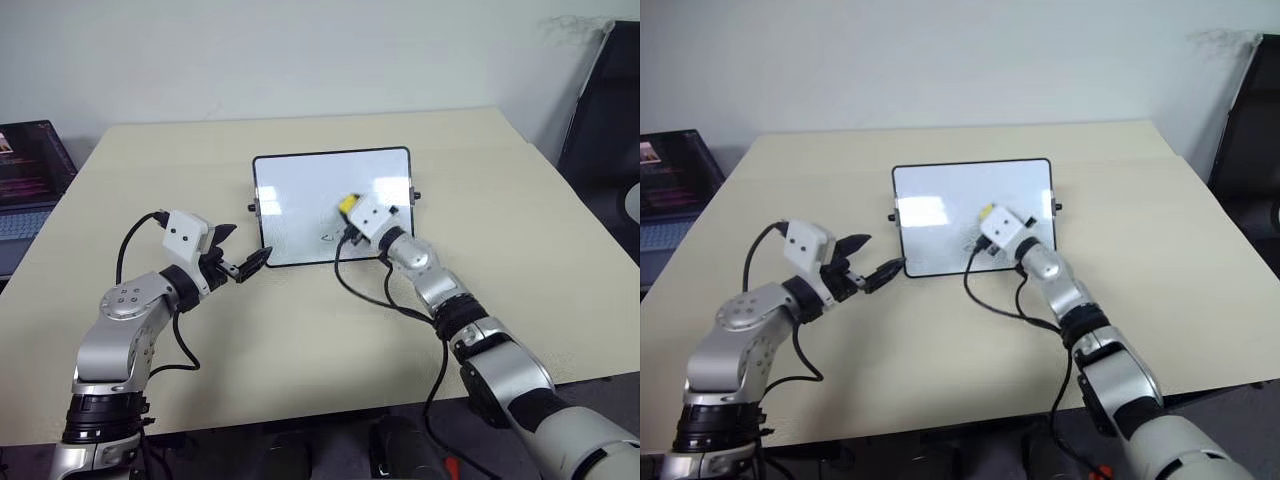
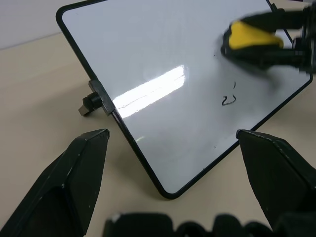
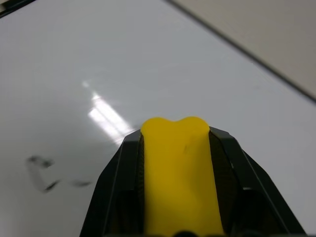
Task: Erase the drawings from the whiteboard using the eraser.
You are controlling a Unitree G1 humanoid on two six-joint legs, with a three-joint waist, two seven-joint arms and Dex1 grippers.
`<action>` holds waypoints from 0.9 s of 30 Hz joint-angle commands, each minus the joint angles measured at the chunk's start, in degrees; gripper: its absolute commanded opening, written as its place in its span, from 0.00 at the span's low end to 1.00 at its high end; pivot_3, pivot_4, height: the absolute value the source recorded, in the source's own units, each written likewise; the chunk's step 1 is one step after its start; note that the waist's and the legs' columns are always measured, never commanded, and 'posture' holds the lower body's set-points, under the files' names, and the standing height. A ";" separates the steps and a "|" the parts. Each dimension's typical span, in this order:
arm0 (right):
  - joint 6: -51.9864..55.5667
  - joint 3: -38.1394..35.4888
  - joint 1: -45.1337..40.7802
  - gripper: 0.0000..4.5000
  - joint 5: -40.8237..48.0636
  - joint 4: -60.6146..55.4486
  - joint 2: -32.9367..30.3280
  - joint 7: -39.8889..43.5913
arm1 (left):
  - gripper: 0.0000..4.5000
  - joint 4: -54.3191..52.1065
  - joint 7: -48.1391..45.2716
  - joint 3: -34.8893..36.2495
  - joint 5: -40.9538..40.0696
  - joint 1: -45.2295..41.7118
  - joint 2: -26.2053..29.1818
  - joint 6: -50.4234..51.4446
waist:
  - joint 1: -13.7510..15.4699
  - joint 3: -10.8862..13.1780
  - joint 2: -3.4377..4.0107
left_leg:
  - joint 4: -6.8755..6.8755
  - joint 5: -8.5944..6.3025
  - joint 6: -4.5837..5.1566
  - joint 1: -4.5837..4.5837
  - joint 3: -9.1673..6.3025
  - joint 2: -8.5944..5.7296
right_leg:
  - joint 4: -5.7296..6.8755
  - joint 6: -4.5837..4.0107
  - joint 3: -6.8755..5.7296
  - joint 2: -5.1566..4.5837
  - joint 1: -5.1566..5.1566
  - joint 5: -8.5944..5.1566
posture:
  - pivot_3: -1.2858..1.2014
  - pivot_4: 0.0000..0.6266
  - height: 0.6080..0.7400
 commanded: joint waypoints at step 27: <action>-7.31 7.47 2.65 0.32 -5.93 8.33 2.00 1.60 | 1.00 2.48 0.25 2.52 0.23 -0.84 1.05 -1.47 | -1.04 -0.04 -0.06 | 0.04 0.00 0.00 0.24 0.00 -0.01 | 0.04 0.26 -0.02 -0.02 0.22 -0.19 | 0.52 0.24 1.00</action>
